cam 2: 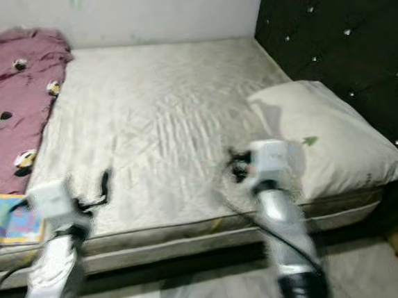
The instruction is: Clean up the room
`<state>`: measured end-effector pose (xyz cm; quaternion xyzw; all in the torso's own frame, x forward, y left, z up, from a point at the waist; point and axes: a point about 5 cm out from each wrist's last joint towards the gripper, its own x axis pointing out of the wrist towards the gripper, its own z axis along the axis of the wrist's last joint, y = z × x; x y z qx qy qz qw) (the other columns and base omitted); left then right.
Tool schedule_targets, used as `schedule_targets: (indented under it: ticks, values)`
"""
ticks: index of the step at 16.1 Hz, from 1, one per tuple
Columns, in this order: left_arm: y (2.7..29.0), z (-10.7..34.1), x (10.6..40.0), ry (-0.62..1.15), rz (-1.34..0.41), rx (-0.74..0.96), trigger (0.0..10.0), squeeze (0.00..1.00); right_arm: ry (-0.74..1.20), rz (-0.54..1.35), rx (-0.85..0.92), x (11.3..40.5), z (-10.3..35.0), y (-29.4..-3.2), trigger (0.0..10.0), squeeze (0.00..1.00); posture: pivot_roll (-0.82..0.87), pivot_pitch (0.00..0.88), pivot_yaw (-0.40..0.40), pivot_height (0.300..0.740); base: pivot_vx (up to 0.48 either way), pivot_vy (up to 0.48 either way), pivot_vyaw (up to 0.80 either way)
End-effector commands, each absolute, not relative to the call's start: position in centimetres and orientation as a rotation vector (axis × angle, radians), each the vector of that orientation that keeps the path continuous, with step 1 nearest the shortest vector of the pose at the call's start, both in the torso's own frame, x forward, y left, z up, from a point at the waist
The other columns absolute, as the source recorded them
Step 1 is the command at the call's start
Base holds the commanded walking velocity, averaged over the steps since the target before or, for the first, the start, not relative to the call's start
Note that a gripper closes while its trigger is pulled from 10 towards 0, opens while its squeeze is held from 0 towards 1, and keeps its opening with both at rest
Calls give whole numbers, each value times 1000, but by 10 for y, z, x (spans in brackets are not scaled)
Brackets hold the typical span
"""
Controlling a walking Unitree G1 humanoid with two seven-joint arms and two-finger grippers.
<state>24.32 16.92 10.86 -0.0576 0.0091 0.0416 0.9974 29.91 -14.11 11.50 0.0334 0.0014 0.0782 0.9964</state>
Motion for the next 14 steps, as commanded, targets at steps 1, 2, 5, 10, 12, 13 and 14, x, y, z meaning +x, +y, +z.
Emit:
schedule_targets:
  ticks: [1,2,5,10,12,13,14]
  values:
    - [161,112,245,7,60,-131,10000,0,-1,125,48,298,116,-153,10000,0,-22,47,-41,740,0,458,0]
    - [161,112,245,7,61,-131,10000,0,0,125,48,298,116,-153,10000,0,-22,47,-41,740,0,458,0]
    - [161,112,245,7,63,-132,10000,0,1,123,46,299,116,-153,10000,0,-23,57,-40,740,0,425,0]
    - [159,114,244,-13,37,-138,10000,0,5,121,41,299,115,-153,10000,0,-26,58,-39,740,0,0,0]
    - [159,115,244,-21,25,-140,10000,0,7,118,40,299,115,-153,10000,0,-25,58,-39,740,289,0,0]
    - [159,115,244,-22,23,-140,10000,0,8,118,39,299,115,-153,10000,0,-25,58,-38,740,349,0,0]
    - [159,116,244,-24,22,-142,10000,0,9,117,37,299,114,-153,10000,0,-25,58,-38,740,356,0,0]
